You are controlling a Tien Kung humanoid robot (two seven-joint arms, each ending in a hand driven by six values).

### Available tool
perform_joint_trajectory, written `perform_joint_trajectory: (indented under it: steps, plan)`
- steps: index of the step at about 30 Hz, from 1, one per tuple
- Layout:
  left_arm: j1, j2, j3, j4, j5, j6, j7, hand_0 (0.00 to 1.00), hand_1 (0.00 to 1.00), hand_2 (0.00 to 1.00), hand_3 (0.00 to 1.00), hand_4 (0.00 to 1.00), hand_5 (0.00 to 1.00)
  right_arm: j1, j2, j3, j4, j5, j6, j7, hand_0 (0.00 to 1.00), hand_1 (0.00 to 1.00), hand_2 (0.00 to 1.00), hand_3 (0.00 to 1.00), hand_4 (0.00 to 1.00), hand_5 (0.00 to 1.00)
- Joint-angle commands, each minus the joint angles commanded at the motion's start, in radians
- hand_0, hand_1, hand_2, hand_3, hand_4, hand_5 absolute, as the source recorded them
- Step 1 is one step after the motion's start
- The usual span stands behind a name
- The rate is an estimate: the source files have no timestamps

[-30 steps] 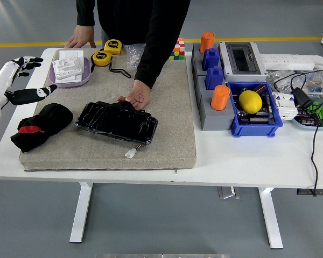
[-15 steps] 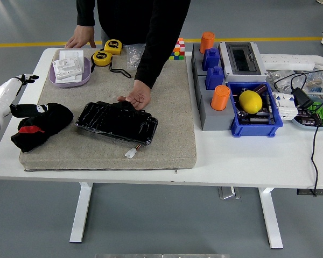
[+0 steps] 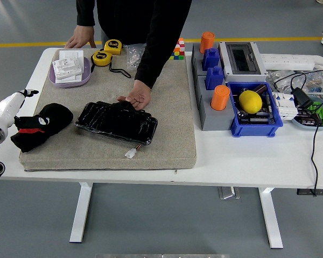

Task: Pick the rag up,wipe the panel,place it on the desk

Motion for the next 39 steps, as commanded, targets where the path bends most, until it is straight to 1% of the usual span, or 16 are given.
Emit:
perform_joint_trajectory:
  steps: [4, 6, 10, 15, 20, 30, 33, 39]
  plan:
    - [-0.004, -0.008, 0.015, 0.017, 0.008, -0.001, 0.001, 0.839, 0.938, 0.933, 0.910, 0.898, 0.319, 0.000, 0.000, -0.003, 0.000, 0.001, 0.000, 0.000, 0.742, 0.697, 0.703, 0.617, 0.998, 0.539]
    - [-0.008, -0.016, 0.020, 0.030, 0.017, 0.002, 0.001, 0.839, 0.938, 0.933, 0.910, 0.898, 0.319, 0.000, -0.001, -0.003, 0.001, 0.001, 0.000, 0.000, 0.742, 0.697, 0.703, 0.617, 0.998, 0.539]
    - [-0.014, -0.032, 0.026, 0.047, 0.029, 0.018, -0.004, 0.840, 0.940, 0.932, 0.906, 0.899, 0.323, -0.001, -0.001, -0.006, 0.000, 0.002, 0.000, 0.000, 0.742, 0.697, 0.703, 0.617, 0.998, 0.537]
    - [-0.018, -0.044, 0.032, 0.066, 0.037, 0.037, -0.012, 0.840, 0.940, 0.932, 0.906, 0.899, 0.323, -0.001, 0.000, -0.009, 0.001, 0.005, 0.000, 0.001, 0.742, 0.697, 0.703, 0.617, 0.998, 0.537]
    - [-0.025, -0.060, 0.041, 0.102, 0.043, 0.047, -0.020, 0.838, 0.938, 0.930, 0.903, 0.898, 0.331, -0.001, 0.002, -0.009, 0.001, 0.005, 0.000, 0.000, 0.742, 0.697, 0.703, 0.617, 0.998, 0.537]
    - [-0.042, -0.075, 0.069, 0.152, 0.055, 0.071, -0.032, 0.835, 0.931, 0.921, 0.896, 0.896, 0.339, 0.000, 0.002, -0.009, 0.001, 0.007, 0.000, 0.001, 0.742, 0.697, 0.703, 0.617, 0.998, 0.536]
    - [-0.050, -0.084, 0.073, 0.175, 0.047, 0.084, -0.039, 0.835, 0.931, 0.921, 0.896, 0.896, 0.339, 0.000, 0.003, -0.010, 0.000, 0.009, 0.002, 0.001, 0.742, 0.697, 0.703, 0.617, 0.998, 0.536]
    - [-0.061, -0.101, 0.077, 0.209, 0.042, 0.096, -0.045, 0.833, 0.926, 0.924, 0.892, 0.893, 0.338, 0.000, 0.003, -0.007, 0.000, 0.008, 0.002, 0.001, 0.742, 0.697, 0.703, 0.617, 0.998, 0.535]
